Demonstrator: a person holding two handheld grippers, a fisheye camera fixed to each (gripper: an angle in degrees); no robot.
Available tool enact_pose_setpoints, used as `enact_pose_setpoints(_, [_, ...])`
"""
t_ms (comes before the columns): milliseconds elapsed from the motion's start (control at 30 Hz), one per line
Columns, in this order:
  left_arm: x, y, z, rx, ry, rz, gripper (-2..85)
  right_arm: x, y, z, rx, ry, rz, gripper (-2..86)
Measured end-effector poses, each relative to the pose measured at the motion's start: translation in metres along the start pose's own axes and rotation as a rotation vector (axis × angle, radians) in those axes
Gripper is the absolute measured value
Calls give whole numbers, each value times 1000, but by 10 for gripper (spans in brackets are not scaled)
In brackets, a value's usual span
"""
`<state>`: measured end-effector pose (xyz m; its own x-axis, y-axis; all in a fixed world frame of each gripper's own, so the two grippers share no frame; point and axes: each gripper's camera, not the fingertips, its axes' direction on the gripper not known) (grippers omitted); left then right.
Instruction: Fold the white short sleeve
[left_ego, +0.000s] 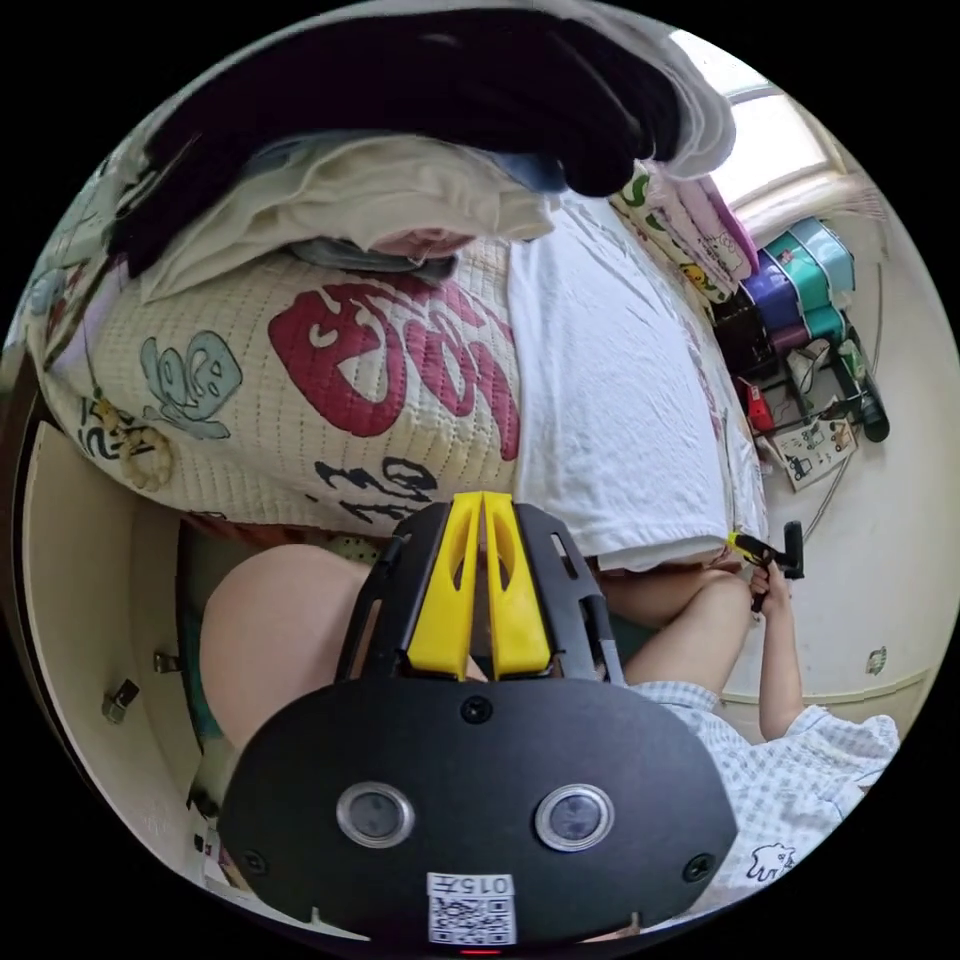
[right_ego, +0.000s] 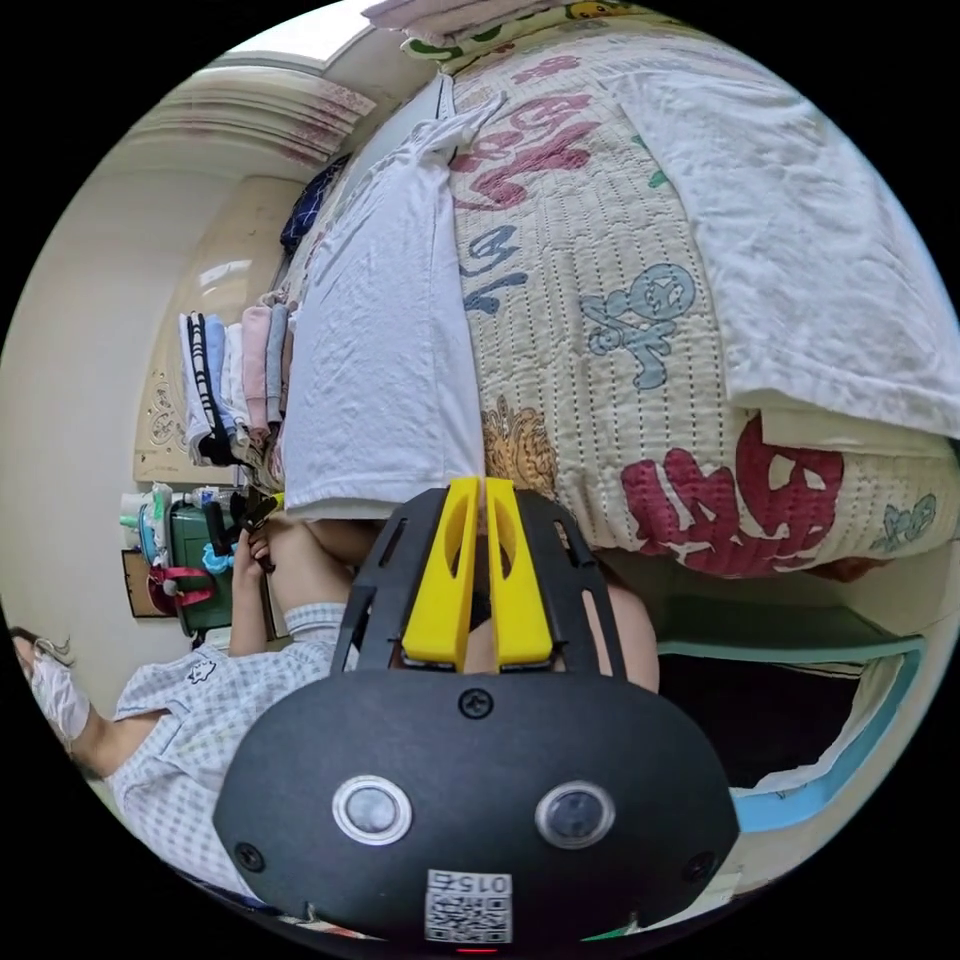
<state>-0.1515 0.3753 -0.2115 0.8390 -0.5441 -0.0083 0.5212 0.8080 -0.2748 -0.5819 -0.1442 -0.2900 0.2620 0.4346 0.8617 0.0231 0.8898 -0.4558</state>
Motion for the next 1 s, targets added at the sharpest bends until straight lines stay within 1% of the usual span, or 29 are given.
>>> enact_pose_setpoints(67, [11,16,-23,177,-24,6,-8,1,13,-18,84,-27,11,-2])
enact_pose_setpoints(100, [15,20,-28,219,-26,10,-8,1,17,-23,114,-23,16,-3])
enact_pose_setpoints(167, [32,37,-48,374,-52,49,-8,-5,43,-53,303,31,49,-4])
enact_pose_setpoints(200, [37,41,-53,414,-66,61,-8,-7,51,-61,365,45,54,-4])
enact_pose_setpoints(267, [62,52,-69,569,-139,140,-8,-18,84,-91,611,91,51,-4])
enact_pose_setpoints(367, [98,45,-76,675,-176,271,-8,-38,99,-109,777,160,-6,-1])
enact_pose_setpoints(400, [105,40,-75,683,-168,298,-8,-43,99,-111,797,177,-20,0])
enact_pose_setpoints(500, [141,8,-63,662,-111,388,-8,-84,99,-122,993,226,-178,8])
enact_pose_setpoints(567, [172,-24,-43,620,-98,447,-7,-130,99,-122,1186,304,-399,9])
enact_pose_setpoints(667, [211,-70,-10,530,-54,501,-6,-164,82,-103,1367,390,-585,8])
enact_pose_setpoints(700, [219,-79,-2,513,-39,515,-6,-165,73,-100,1370,385,-596,8])
enact_pose_setpoints(733, [236,-96,13,483,-8,551,-6,-162,48,-98,1320,334,-590,13])
enact_pose_setpoints(767, [253,-115,28,443,20,589,-6,-151,13,-99,1215,244,-573,26])
enact_pose_setpoints(800, [263,-125,36,418,31,606,-6,-144,-6,-100,1159,201,-554,36])
enact_pose_setpoints(833, [283,-146,53,367,54,650,-6,-126,-48,-100,1043,141,-482,57])
enact_pose_setpoints(867, [303,-168,69,324,77,697,-6,-108,-92,-98,919,124,-391,76])
enact_pose_setpoints(900, [314,-179,77,303,87,718,-5,-97,-113,-95,851,124,-341,77])
enact_pose_setpoints(933, [336,-202,94,260,97,755,-5,-74,-155,-88,744,114,-230,78])
enact_pose_setpoints(967, [359,-227,113,207,86,786,-3,-47,-190,-80,668,80,-136,77])
enact_pose_setpoints(1000, [372,-239,124,172,69,798,-3,-32,-205,-77,640,55,-97,76])
